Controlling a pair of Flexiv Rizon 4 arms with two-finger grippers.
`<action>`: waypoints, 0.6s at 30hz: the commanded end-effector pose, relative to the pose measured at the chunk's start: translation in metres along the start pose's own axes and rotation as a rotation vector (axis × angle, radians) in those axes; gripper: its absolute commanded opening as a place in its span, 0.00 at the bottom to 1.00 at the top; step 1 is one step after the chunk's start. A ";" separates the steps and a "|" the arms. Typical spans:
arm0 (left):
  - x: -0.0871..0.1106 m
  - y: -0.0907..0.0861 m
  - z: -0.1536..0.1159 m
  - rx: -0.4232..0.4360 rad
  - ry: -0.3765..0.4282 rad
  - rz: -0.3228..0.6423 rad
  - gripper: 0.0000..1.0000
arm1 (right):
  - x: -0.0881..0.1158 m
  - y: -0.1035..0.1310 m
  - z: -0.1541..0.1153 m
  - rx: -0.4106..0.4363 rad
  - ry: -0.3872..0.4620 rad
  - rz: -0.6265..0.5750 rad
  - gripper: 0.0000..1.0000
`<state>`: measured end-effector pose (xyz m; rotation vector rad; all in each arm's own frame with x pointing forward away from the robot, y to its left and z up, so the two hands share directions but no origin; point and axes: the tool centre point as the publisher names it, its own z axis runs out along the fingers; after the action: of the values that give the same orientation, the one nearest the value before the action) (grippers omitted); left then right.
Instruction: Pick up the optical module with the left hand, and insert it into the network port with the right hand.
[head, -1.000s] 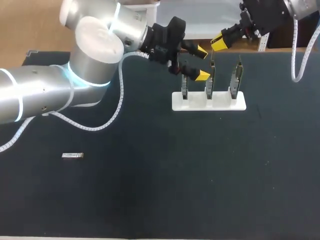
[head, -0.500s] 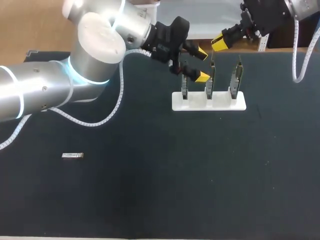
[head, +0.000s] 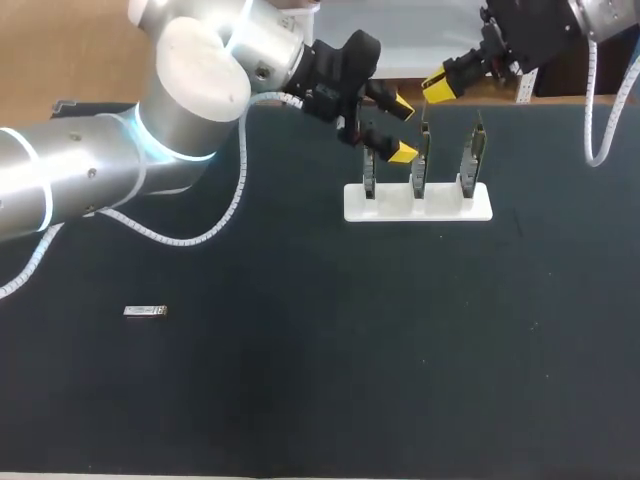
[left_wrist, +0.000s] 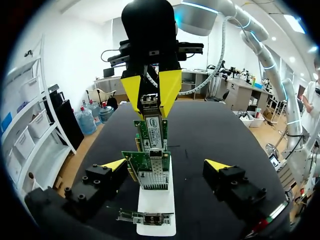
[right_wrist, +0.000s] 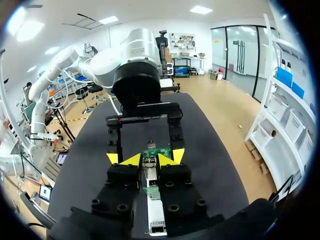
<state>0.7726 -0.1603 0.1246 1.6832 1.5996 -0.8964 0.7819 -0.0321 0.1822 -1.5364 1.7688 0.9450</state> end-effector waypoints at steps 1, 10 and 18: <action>-0.002 0.005 0.002 0.013 0.012 -0.002 1.00 | 0.000 0.003 -0.001 0.007 0.000 -0.002 0.00; -0.002 0.006 0.005 0.024 0.016 0.003 1.00 | 0.000 0.001 -0.002 0.008 0.000 -0.003 0.00; -0.001 0.007 0.005 0.027 0.019 0.005 1.00 | 0.001 -0.001 -0.002 0.009 -0.002 -0.002 0.00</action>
<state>0.7751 -0.1642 0.1223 1.7097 1.5983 -0.9016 0.7838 -0.0336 0.1825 -1.5337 1.7684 0.9381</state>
